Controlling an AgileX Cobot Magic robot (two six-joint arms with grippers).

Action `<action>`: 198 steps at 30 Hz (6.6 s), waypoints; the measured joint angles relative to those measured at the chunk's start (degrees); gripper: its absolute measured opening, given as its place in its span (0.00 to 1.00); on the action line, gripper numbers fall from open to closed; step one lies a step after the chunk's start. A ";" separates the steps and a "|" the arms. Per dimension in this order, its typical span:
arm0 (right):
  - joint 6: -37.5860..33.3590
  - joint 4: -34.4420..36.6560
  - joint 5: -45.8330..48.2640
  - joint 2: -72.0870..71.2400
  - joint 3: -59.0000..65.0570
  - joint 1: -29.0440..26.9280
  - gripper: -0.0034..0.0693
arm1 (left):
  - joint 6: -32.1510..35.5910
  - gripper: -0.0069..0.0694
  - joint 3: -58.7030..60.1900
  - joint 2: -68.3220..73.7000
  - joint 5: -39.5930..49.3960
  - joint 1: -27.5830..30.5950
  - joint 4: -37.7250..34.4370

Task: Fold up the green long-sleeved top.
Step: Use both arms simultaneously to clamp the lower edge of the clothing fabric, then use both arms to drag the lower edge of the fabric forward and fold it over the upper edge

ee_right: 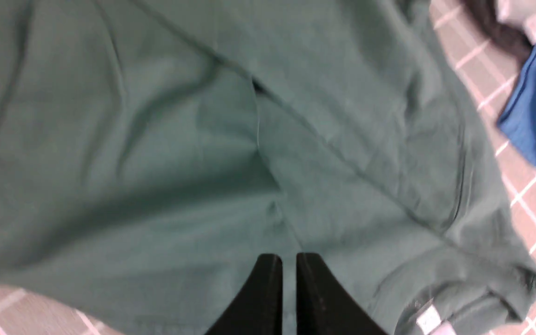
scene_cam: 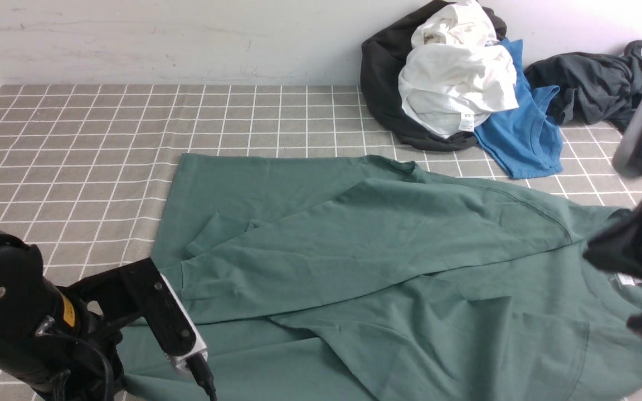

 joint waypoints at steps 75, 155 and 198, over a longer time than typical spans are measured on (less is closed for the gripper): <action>41.27 -45.43 -17.66 27.84 -6.51 -4.76 0.06 | -30.01 0.09 -30.92 15.52 -7.17 6.24 5.57; 10.82 30.83 10.47 71.38 -60.68 -7.83 0.06 | 11.30 0.08 -46.76 46.57 -4.88 10.13 -40.37; -21.74 60.80 -21.64 79.51 -61.87 -2.66 0.06 | -2.37 0.08 -68.93 59.72 -7.27 14.21 -15.47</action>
